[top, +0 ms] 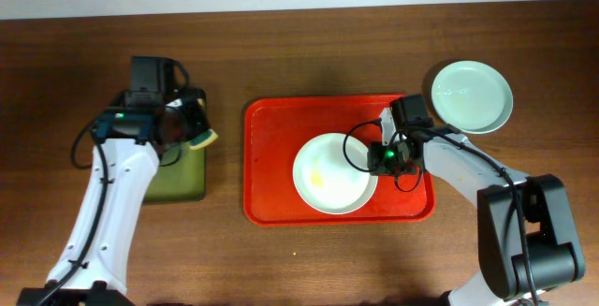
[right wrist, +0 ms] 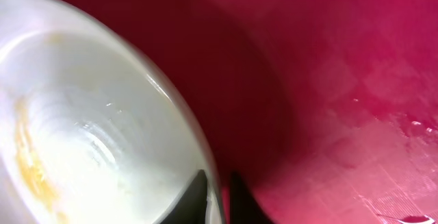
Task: Clean dirty plates on tray and stack at the side
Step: 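Bring the sponge onto the white plate with the left gripper and scrub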
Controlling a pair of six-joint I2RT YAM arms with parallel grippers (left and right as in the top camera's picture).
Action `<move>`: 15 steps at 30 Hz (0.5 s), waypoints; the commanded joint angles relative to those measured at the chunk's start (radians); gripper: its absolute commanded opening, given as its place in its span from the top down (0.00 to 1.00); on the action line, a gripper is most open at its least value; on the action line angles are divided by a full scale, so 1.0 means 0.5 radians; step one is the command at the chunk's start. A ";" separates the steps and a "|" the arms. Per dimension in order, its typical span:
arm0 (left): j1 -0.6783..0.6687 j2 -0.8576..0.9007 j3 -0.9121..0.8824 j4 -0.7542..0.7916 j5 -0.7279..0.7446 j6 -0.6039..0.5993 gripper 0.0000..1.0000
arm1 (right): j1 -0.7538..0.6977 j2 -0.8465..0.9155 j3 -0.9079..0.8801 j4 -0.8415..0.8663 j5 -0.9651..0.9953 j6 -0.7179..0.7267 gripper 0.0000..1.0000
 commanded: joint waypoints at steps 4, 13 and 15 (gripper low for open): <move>-0.216 0.006 -0.002 0.005 0.034 0.053 1.00 | 0.011 0.072 -0.001 0.031 -0.045 -0.005 0.96; -0.592 0.090 -0.159 0.134 0.034 -0.094 1.00 | 0.017 0.072 -0.001 0.156 -0.163 0.108 0.96; -0.657 0.141 -0.163 0.198 0.053 -0.106 1.00 | 0.044 0.072 -0.001 0.156 -0.161 0.108 0.96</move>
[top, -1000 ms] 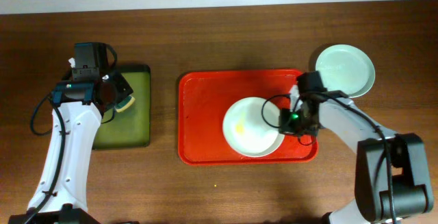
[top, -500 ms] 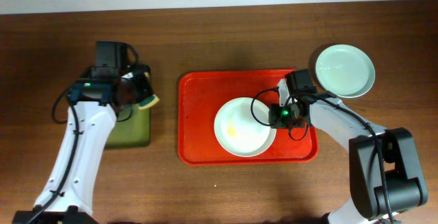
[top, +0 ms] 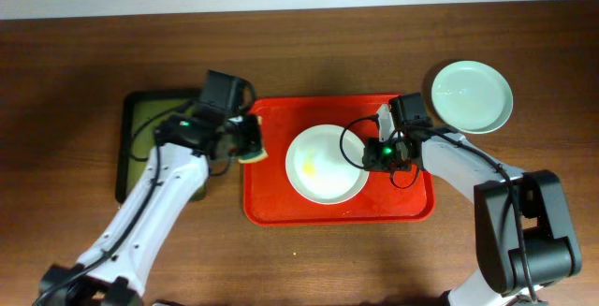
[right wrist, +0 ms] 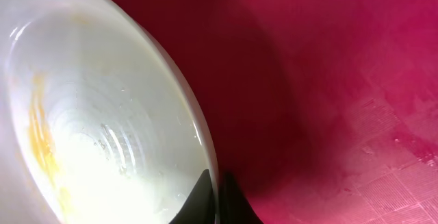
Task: Clean dirty plates on tray and stack at the side
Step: 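Bring the sponge onto the white plate with the left gripper and scrub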
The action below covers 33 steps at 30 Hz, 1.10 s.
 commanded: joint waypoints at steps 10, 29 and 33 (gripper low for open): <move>-0.340 0.413 -0.033 0.343 0.050 -0.233 1.00 | 0.252 0.027 -0.004 0.053 0.099 0.159 0.96; -0.434 0.813 -0.032 0.415 -0.301 -0.176 1.00 | 0.252 0.027 -0.004 0.043 0.093 0.157 0.96; -0.434 0.788 -0.002 0.216 -0.864 -0.177 1.00 | 0.252 0.028 -0.004 0.037 0.094 0.156 0.96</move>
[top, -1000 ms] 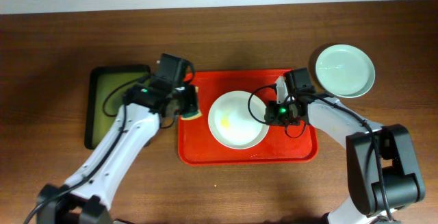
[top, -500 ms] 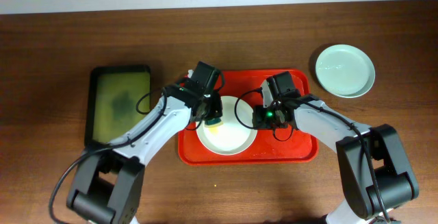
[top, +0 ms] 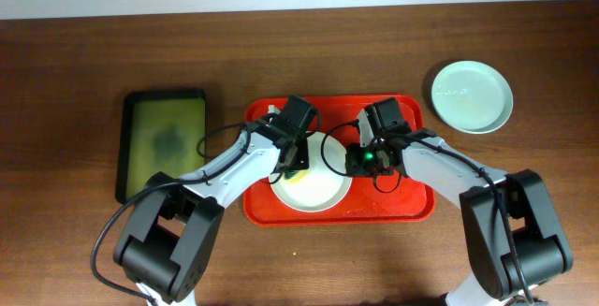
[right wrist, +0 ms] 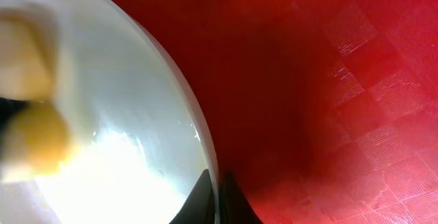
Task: Clean dirty plates on tray and stack at the side
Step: 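Bring the sponge onto the white plate with the left gripper and scrub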
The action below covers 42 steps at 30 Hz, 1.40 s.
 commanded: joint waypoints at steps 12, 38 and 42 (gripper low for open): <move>-0.014 -0.007 0.014 0.010 0.476 0.030 1.00 | 0.012 0.079 -0.004 -0.011 0.055 0.023 0.96; -0.014 -0.008 0.075 -0.410 -0.546 0.031 1.00 | 0.012 0.182 -0.004 0.040 0.053 0.015 0.96; -0.013 -0.008 0.081 -0.169 0.000 -0.061 1.00 | 0.012 0.182 -0.004 0.040 0.053 0.015 0.96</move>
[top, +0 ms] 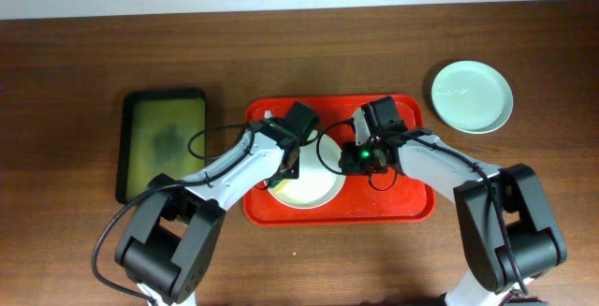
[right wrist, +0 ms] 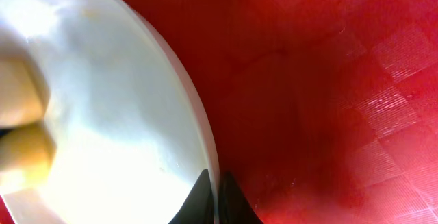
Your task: Clean dirty plates on tray and stack at the side
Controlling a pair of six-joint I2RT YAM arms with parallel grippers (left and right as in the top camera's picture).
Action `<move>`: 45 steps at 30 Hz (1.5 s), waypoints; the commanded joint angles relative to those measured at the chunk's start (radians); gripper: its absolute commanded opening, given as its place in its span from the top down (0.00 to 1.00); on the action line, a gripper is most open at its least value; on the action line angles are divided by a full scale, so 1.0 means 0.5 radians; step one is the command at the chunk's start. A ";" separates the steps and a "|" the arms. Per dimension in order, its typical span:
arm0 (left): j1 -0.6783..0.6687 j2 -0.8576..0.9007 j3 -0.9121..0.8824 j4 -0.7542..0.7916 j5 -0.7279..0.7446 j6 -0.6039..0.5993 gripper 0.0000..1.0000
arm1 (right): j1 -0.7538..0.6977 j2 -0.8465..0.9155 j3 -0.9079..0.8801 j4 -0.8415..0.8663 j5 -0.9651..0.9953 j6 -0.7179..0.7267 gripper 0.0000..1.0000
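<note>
A white plate (top: pixel 314 186) lies on the red tray (top: pixel 412 203), tipped up at its right rim. My right gripper (top: pixel 350 159) is shut on that rim; in the right wrist view its dark fingertips (right wrist: pixel 213 198) pinch the plate's edge (right wrist: pixel 198 128) from both sides. My left gripper (top: pixel 288 166) sits over the plate's left part, shut on a yellow sponge (right wrist: pixel 24 148) that presses on the plate's inside. The sponge is mostly hidden under the gripper in the overhead view. A clean pale-green plate (top: pixel 471 96) rests on the table at the far right.
A dark tray with a green wet pad (top: pixel 167 142) lies on the table left of the red tray. Both arms cross over the red tray's middle. The wooden table (top: pixel 524 240) surrounds everything.
The plate and my right gripper have shifted slightly left on the tray. The sponge is still on the plate's left inside, now a little lower in the right wrist view.
My left gripper held the sponge over the green pad while the right gripper pinched the stained plate's rim. Then the sponge was at the red tray's left edge. Then it was on the plate, where it remains; the yellow smear no longer shows.
</note>
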 commanded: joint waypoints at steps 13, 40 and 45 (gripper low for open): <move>-0.184 -0.001 0.031 0.340 0.622 -0.115 1.00 | 0.002 0.108 -0.035 -0.027 0.136 0.008 0.96; 0.651 -0.790 0.052 0.059 0.224 -0.018 1.00 | 0.001 -0.327 0.856 -0.916 0.525 -0.399 0.96; 0.967 -0.768 0.003 0.055 0.208 0.007 1.00 | 0.138 -0.327 1.256 -1.246 1.102 -0.486 0.96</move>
